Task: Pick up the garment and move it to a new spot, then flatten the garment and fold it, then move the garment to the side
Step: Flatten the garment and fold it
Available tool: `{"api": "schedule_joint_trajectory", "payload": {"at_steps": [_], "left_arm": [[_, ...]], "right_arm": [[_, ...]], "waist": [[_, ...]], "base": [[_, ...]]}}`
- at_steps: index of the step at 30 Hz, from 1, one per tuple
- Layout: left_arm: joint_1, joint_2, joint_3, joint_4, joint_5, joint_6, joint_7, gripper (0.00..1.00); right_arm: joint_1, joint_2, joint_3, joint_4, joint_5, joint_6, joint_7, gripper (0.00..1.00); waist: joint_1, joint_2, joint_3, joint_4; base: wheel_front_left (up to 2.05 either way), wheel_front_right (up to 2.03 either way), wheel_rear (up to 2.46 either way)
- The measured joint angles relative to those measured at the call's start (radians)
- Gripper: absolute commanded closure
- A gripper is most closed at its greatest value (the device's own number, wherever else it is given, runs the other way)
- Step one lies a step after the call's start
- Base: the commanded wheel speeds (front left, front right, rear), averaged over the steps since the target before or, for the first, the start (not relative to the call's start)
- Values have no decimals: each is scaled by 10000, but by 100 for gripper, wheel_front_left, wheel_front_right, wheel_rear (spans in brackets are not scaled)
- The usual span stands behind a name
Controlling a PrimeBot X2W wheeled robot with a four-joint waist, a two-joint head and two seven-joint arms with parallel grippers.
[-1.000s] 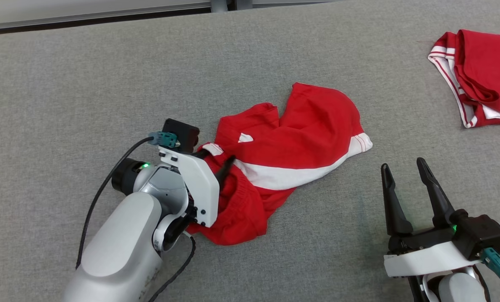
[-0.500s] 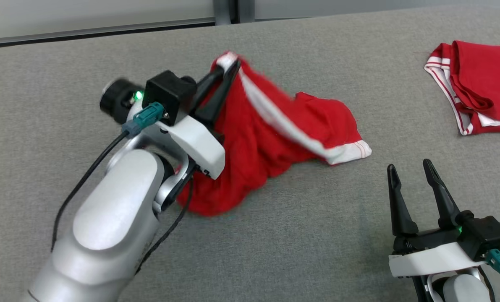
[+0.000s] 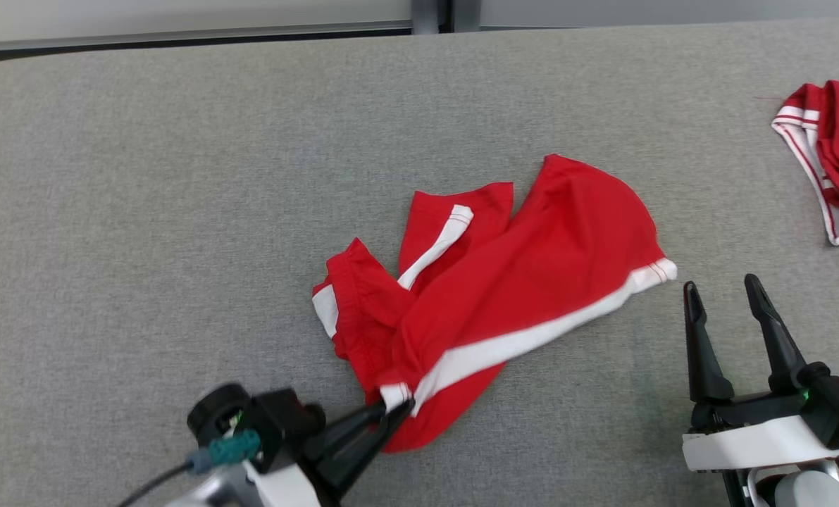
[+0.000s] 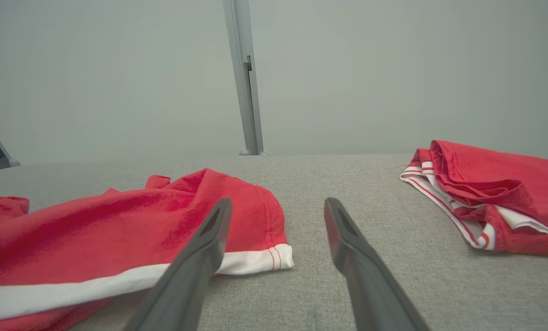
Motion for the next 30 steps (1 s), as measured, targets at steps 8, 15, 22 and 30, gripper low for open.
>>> {"api": "schedule_joint_trajectory", "payload": {"at_steps": [8,15,22,30], "left_arm": [[1031,0,-159,-144,-639,35,-596,0],[1144,140,-115,-370,-1475,4,-431,6],[1151,299,-207,-614,-1770,-10,-387,97],[1178,543,19,-587,-1570,182,-708,100]], "right_arm": [[66,-198,-73,-96,-12,0,0,0],[100,-347,-36,-104,-12,0,0,0],[111,-366,6,-104,21,0,0,0],[188,-408,213,-6,75,0,0,0]], "waist": [[0,0,179,441],[0,0,109,548],[0,0,115,457],[0,0,48,366]], "base": [[0,0,0],[0,0,0],[0,0,0],[0,0,0]]}}
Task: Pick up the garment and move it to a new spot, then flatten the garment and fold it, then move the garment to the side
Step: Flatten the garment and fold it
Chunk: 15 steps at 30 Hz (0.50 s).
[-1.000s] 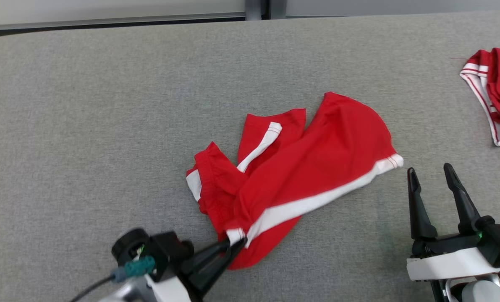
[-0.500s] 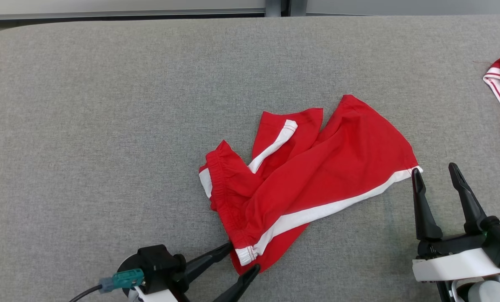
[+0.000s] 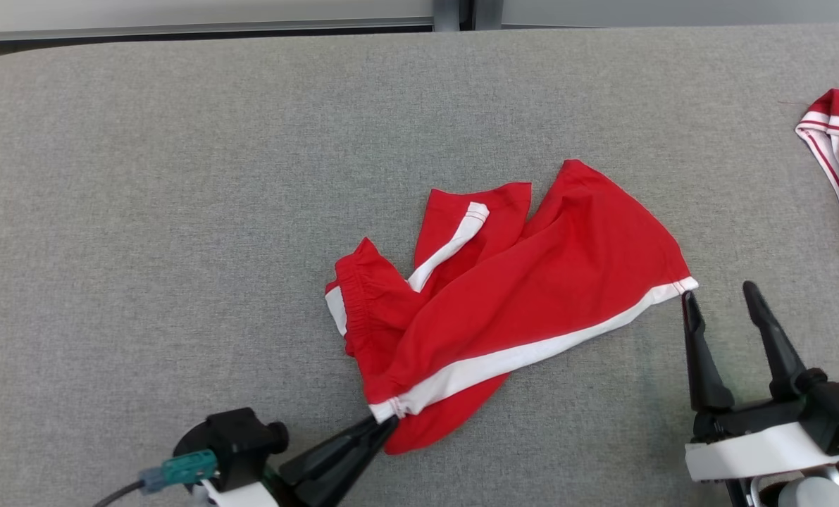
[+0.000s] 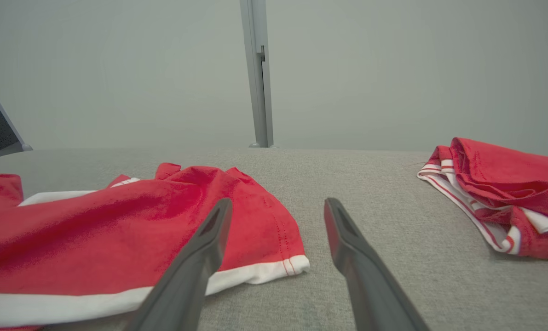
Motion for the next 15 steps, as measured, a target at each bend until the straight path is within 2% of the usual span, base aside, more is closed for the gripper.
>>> {"api": "schedule_joint_trajectory", "payload": {"at_steps": [4,10,15], "left_arm": [[143,320,199,-63,-113,29,-38,100],[236,1037,788,61,-236,148,-276,100],[227,1292,1093,334,-272,174,-451,100]], "right_arm": [[80,-209,270,276,286,0,0,0],[89,-1127,974,871,1085,-2,0,0],[116,-1929,1969,1248,1789,-2,0,0]], "waist": [[0,-1,-26,77],[1,0,-48,358],[0,0,-28,563]], "base": [[0,0,0],[0,0,0],[0,0,0]]}}
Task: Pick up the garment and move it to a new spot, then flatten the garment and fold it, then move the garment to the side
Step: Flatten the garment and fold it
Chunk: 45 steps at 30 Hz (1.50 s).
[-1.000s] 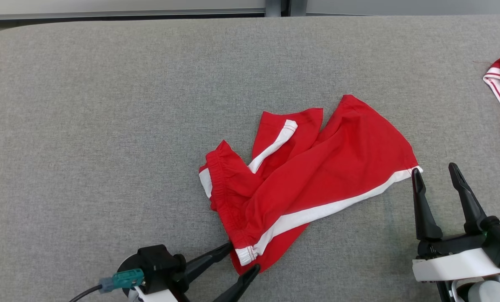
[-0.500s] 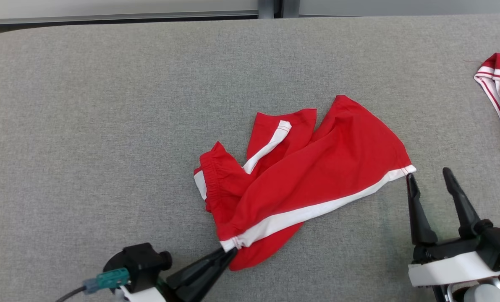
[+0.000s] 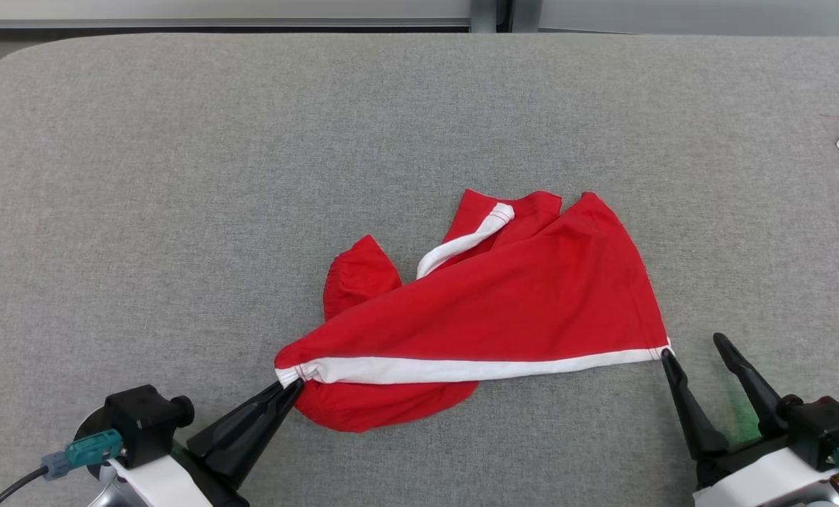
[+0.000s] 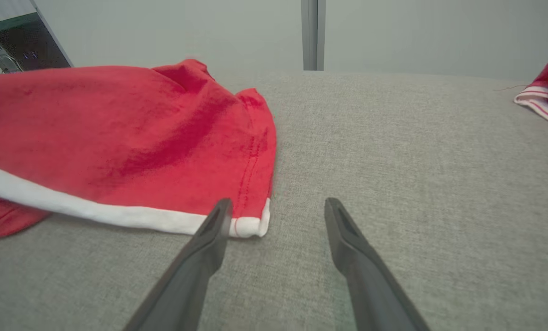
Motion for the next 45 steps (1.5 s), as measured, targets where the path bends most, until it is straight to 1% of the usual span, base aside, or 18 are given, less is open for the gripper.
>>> {"api": "schedule_joint_trajectory", "payload": {"at_steps": [5,6,7,8,10,11,12,13,14,18,21,24,27,29,32,36,40,45], "left_arm": [[-19,-19,65,107,-15,2,-146,100],[-23,-31,67,115,-12,19,-167,100],[-26,-40,63,125,-4,46,-194,100],[-34,-48,63,127,6,48,-199,100],[-48,-71,63,132,19,58,-205,100],[-51,-84,63,134,19,59,-217,100],[-55,-94,63,140,21,67,-236,100],[-61,-100,65,151,21,82,-245,100],[-74,-100,65,169,38,84,-247,100],[-173,-86,67,209,153,94,-293,100],[-285,-17,109,161,349,104,-407,100],[-564,234,236,-31,675,82,-516,100],[-1265,616,412,-360,1012,-50,-506,100],[-1960,828,468,-546,1292,-182,-328,100],[-3395,1053,497,-719,1584,-324,17,100],[-5878,892,104,-370,1772,-426,255,100],[-8774,535,-1312,437,1793,-433,148,100],[-12289,-297,-2652,2163,2102,-439,-849,100]], "right_arm": [[-80,-284,683,226,437,0,0,0],[-145,-303,802,255,497,0,0,2],[-214,-313,894,291,523,0,0,8],[-267,-314,936,324,562,0,0,16],[-384,-316,1085,422,570,0,0,36],[-444,-318,1168,454,570,0,0,52],[-497,-311,1239,485,570,0,0,60],[-558,-305,1281,508,566,0,0,74],[-633,-314,1348,518,558,0,0,100],[-775,-382,1413,453,529,0,0,100],[-786,-458,888,-10,441,0,0,100],[-794,-474,6,-1116,539,0,2,100],[-1059,-721,-652,-2437,644,4,0,100],[-1518,-980,-1062,-3026,713,10,0,100],[-2646,-1411,-1394,-3423,748,13,0,100],[-4764,-1906,-1605,-2987,817,13,0,100],[-6965,-2617,-951,-2123,688,12,0,100],[-9477,-3208,-585,-1365,337,10,0,100]], "waist": [[0,0,81,37],[0,0,104,39],[0,0,130,41],[0,0,157,42],[0,0,213,43],[0,0,240,46],[0,0,265,48],[0,0,288,48],[0,0,307,49],[0,0,345,42],[1,0,316,-2],[0,0,268,-93],[0,0,236,-236],[0,0,238,-351],[0,0,310,-543],[0,0,608,-775],[1,0,985,-1100],[1,0,1451,-1583]], "base": [[0,0,0],[0,0,0],[0,0,0],[0,0,0],[0,0,0],[0,0,0],[0,0,0],[0,0,0],[0,0,0],[0,0,0],[0,0,0],[0,0,0],[0,0,0],[0,0,0],[0,0,0],[0,0,0],[0,0,0],[0,0,0]]}}
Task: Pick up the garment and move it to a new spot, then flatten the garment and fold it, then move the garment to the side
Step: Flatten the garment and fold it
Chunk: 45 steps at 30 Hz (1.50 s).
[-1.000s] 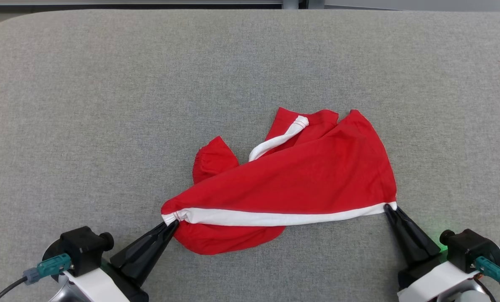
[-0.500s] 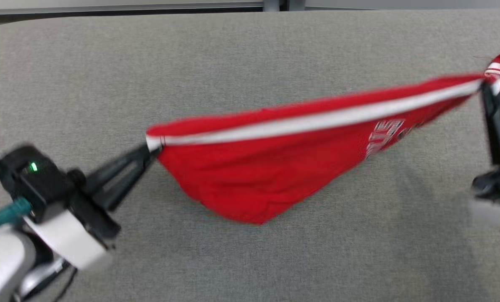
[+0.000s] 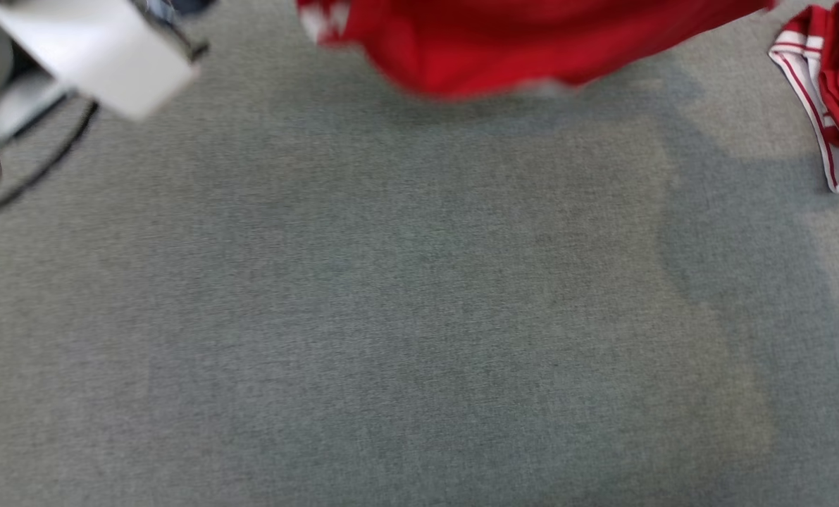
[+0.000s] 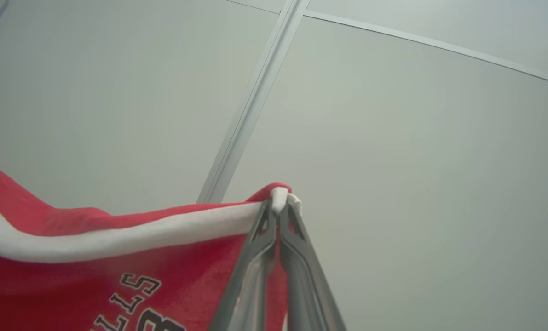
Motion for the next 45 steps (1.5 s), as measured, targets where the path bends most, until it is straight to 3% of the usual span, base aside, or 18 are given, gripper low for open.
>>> {"api": "schedule_joint_trajectory", "payload": {"at_steps": [5,10,15,20,24,27,32,39,45], "left_arm": [[-2199,-431,-980,1613,899,0,-1110,100],[-2032,-257,-1281,1877,1413,0,-1413,100],[450,560,-1659,52,1973,134,-1440,100],[3812,1944,-1902,-1628,2121,1024,-1436,100],[5903,2608,-2073,-2696,2125,1877,-1440,100],[7042,3062,-2311,-3103,2345,2366,-1438,100],[8218,3298,-2738,-3494,2596,2731,-1438,100],[8687,3720,-3097,-3879,2621,2420,-991,100],[8458,3103,-2692,-4209,1607,2104,-1129,100]], "right_arm": [[-1310,-236,-119,-113,-320,0,0,100],[-501,-299,-403,-886,-190,0,0,100],[2999,-247,-859,-2441,-25,0,0,100],[7403,1233,-1323,-3708,178,0,0,100],[10095,1952,-986,-3939,464,0,0,100],[11189,1919,-439,-3825,894,-4,213,100],[12391,1436,-481,-4098,2215,-10,1530,100],[13990,777,-1534,-5906,3854,-12,3461,100],[13635,660,-2913,-6629,3781,-12,4130,100]], "waist": [[0,0,429,-419],[0,0,660,-531],[0,0,661,-197],[1,0,546,53],[0,0,314,140],[0,0,105,126],[0,0,-267,136],[0,0,-622,435],[0,0,-711,755]], "base": [[0,0,0],[0,0,0],[0,0,0],[0,0,0],[0,0,0],[0,0,0],[0,0,0],[0,0,0],[0,0,0]]}}
